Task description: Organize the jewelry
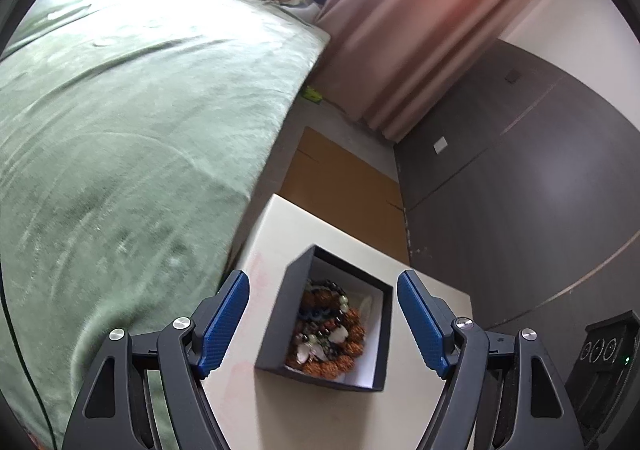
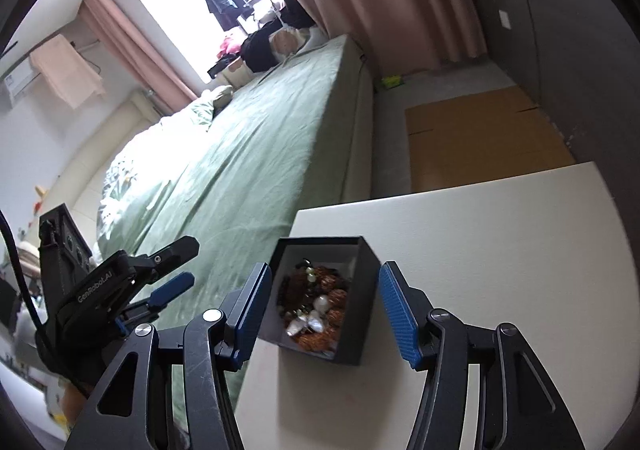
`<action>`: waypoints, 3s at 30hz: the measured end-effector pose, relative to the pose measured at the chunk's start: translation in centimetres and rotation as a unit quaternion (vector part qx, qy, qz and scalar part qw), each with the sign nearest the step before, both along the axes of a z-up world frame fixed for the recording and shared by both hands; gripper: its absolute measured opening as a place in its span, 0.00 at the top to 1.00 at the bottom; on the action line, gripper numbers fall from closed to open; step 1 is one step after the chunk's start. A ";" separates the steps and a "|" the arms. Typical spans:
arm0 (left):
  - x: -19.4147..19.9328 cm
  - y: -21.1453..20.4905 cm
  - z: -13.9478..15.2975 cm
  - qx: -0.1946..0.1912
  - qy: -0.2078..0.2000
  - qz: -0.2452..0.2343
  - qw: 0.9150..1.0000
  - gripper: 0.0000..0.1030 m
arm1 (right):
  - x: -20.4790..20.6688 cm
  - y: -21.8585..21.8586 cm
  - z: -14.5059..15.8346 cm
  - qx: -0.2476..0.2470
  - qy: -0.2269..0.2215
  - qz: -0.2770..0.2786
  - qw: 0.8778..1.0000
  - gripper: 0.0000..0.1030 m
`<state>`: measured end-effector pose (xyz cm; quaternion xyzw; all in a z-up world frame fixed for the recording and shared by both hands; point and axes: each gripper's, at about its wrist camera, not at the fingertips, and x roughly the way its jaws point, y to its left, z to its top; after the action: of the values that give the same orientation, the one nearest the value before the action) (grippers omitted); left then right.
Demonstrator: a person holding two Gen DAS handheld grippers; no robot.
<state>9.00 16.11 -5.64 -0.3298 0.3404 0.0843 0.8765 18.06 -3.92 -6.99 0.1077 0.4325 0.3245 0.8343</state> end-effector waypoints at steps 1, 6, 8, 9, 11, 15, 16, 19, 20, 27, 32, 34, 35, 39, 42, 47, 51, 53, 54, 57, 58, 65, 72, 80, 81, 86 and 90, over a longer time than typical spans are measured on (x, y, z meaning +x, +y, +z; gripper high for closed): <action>-0.1 -0.3 0.1 0.004 0.000 -0.003 1.000 0.25 | -0.4 -0.4 0.2 -0.012 -0.005 -0.003 1.000 0.43; -0.9 -2.5 0.9 0.034 -0.001 -0.018 0.999 0.25 | -1.3 -2.7 0.8 -0.040 -0.004 -0.024 0.999 0.39; -1.0 -3.2 1.1 0.042 -0.002 -0.020 0.999 0.22 | -1.7 -3.2 1.0 -0.052 -0.005 -0.031 0.998 0.34; -1.1 -3.5 1.2 0.046 -0.004 -0.022 0.999 0.21 | -1.9 -3.5 1.2 -0.055 -0.007 -0.034 0.998 0.30; -1.2 -4.4 1.5 0.059 -0.007 -0.027 0.998 0.17 | -2.4 -4.4 1.5 -0.068 -0.009 -0.050 0.996 0.28; -1.5 -6.1 1.7 0.078 -0.007 -0.039 0.996 0.11 | -3.1 -6.2 2.3 -0.085 -0.012 -0.072 0.994 0.16; -1.5 -6.5 1.8 0.084 -0.005 -0.043 0.995 0.09 | -3.2 -6.7 2.5 -0.087 -0.012 -0.076 0.993 0.09; -1.9 -7.9 2.1 0.104 -0.004 -0.054 0.993 0.08 | -3.7 -7.7 2.8 -0.095 -0.016 -0.085 0.992 0.05; -2.0 -8.3 2.3 0.112 -0.004 -0.056 0.992 0.07 | -3.8 -8.1 2.9 -0.100 -0.015 -0.087 0.991 0.04; -3.2 -12.1 4.1 0.163 -0.022 -0.084 0.983 0.00 | -4.9 -10.4 3.9 -0.089 -0.031 -0.099 0.991 0.00; -3.8 -13.9 4.2 0.189 -0.018 -0.105 0.976 0.00 | -5.6 -12.2 4.9 -0.091 -0.053 -0.107 0.989 0.00; -4.2 -14.5 4.5 0.198 -0.022 -0.102 0.975 0.00 | -5.7 -13.1 5.1 -0.083 -0.056 -0.115 0.988 0.00; -4.5 -14.7 4.6 0.203 -0.026 -0.101 0.974 0.00 | -5.8 -13.5 5.2 -0.079 -0.056 -0.115 0.989 0.00; -5.3 -15.8 5.3 0.229 -0.039 -0.102 0.967 0.00 | -5.9 -14.3 5.6 -0.088 -0.057 -0.115 0.988 0.00; -5.6 -16.2 5.6 0.229 -0.045 -0.101 0.967 0.00 | -6.6 -13.8 6.0 -0.106 -0.080 -0.098 0.986 0.00; -5.6 -16.8 5.7 0.232 -0.043 -0.106 0.966 0.00 | -7.6 -13.1 6.0 -0.126 -0.094 -0.073 0.985 0.00; -5.8 -16.9 5.6 0.233 -0.044 -0.106 0.966 0.00 | -7.6 -13.6 5.5 -0.121 -0.080 -0.072 0.987 0.00; -5.8 -16.9 5.5 0.236 -0.042 -0.104 0.965 0.00 | -7.6 -14.0 5.5 -0.117 -0.078 -0.075 0.987 0.00; -5.8 -16.8 5.5 0.237 -0.042 -0.103 0.965 0.00 | -7.6 -14.2 5.5 -0.113 -0.077 -0.077 0.988 0.00; -5.8 -16.7 5.5 0.234 -0.044 -0.102 0.966 0.00 | -7.7 -14.6 5.6 -0.102 -0.074 -0.079 0.989 0.00; -5.8 -16.7 5.5 0.234 -0.042 -0.102 0.966 0.00 | -7.7 -14.6 5.5 -0.101 -0.073 -0.079 0.989 0.00; -5.7 -16.9 5.3 0.231 -0.037 -0.111 0.966 0.00 | -7.7 -14.7 5.5 -0.096 -0.067 -0.076 0.990 0.00; -5.7 -17.0 5.2 0.230 -0.037 -0.115 0.966 0.00 | -7.6 -14.8 5.4 -0.093 -0.062 -0.079 0.991 0.00; -5.8 -17.3 5.2 0.227 -0.041 -0.125 0.965 0.00 | -7.6 -14.9 5.5 -0.096 -0.064 -0.079 0.990 0.00; -5.8 -17.4 5.2 0.227 -0.041 -0.126 0.965 0.00 | -7.6 -15.0 5.5 -0.096 -0.063 -0.080 0.990 0.00; -5.8 -17.5 5.0 0.229 -0.039 -0.128 0.964 0.00 | -7.4 -15.3 5.5 -0.083 -0.054 -0.083 0.992 0.00; -5.8 -17.5 5.0 0.228 -0.039 -0.129 0.964 0.00 | -7.4 -15.4 5.6 -0.077 -0.053 -0.079 0.992 0.00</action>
<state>3.16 -1.40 -0.60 -0.0775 0.3168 0.0333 0.9447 10.64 -19.33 -1.43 0.0597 0.4014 0.2283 0.8850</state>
